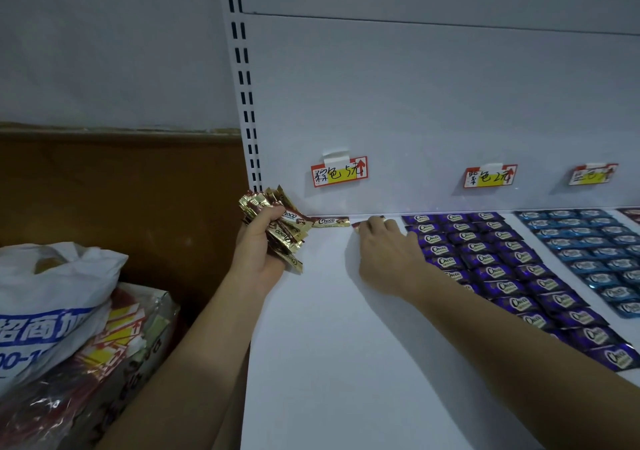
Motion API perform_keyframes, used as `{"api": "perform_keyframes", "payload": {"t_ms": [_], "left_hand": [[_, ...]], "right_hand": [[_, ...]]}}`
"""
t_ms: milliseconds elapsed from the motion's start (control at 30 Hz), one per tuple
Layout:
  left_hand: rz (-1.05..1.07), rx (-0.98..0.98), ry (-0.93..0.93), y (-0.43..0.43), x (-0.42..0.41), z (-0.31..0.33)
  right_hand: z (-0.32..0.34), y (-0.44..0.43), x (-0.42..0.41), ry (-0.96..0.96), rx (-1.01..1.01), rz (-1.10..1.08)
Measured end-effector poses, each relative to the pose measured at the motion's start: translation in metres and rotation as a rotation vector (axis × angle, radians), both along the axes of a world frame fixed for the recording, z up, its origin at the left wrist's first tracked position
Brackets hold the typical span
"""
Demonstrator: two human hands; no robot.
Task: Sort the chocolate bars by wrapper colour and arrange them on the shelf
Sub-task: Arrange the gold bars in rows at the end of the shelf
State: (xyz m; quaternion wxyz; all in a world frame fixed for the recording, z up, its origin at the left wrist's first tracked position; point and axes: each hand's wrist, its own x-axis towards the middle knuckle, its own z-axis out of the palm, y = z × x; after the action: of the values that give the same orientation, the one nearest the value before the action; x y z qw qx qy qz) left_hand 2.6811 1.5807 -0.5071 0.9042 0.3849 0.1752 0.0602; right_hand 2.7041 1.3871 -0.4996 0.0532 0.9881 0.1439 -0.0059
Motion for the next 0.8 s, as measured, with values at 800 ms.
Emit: {"api": "perform_keyframes", "payload": {"t_ms": [800], "left_hand": [[0.019, -0.222, -0.029, 0.002, -0.007, 0.011]], "right_hand": [[-0.004, 0.042, -0.015, -0.21, 0.786, 0.27]]}}
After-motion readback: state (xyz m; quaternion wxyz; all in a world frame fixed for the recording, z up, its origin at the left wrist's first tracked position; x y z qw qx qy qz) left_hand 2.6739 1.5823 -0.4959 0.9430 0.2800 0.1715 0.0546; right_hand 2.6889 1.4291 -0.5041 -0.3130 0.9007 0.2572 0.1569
